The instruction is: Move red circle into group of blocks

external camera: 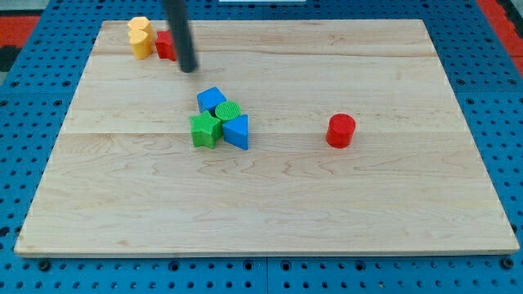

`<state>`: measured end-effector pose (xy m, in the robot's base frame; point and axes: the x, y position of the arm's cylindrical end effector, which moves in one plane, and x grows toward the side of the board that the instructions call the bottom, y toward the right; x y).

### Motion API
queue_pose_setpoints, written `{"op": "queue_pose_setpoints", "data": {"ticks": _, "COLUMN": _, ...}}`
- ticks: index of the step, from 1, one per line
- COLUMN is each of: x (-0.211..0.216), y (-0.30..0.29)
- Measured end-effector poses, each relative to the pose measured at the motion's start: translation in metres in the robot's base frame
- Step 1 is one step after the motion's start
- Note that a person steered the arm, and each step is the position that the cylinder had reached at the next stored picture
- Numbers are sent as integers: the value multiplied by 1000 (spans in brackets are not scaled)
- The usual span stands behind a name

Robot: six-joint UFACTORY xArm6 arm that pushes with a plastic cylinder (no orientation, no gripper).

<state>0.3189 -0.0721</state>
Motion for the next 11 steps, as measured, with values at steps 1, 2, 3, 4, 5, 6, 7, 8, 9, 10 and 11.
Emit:
{"op": "queue_pose_setpoints", "data": {"ticks": 1, "x": 25, "y": 117}}
{"op": "queue_pose_setpoints", "data": {"ticks": 2, "x": 65, "y": 218}}
{"op": "queue_pose_setpoints", "data": {"ticks": 3, "x": 127, "y": 270}}
{"op": "queue_pose_setpoints", "data": {"ticks": 4, "x": 142, "y": 208}}
{"op": "queue_pose_setpoints", "data": {"ticks": 5, "x": 140, "y": 106}}
{"op": "queue_pose_setpoints", "data": {"ticks": 6, "x": 108, "y": 78}}
{"op": "queue_pose_setpoints", "data": {"ticks": 7, "x": 108, "y": 90}}
{"op": "queue_pose_setpoints", "data": {"ticks": 8, "x": 152, "y": 113}}
{"op": "queue_pose_setpoints", "data": {"ticks": 9, "x": 136, "y": 157}}
{"op": "queue_pose_setpoints", "data": {"ticks": 10, "x": 77, "y": 104}}
{"op": "queue_pose_setpoints", "data": {"ticks": 11, "x": 44, "y": 64}}
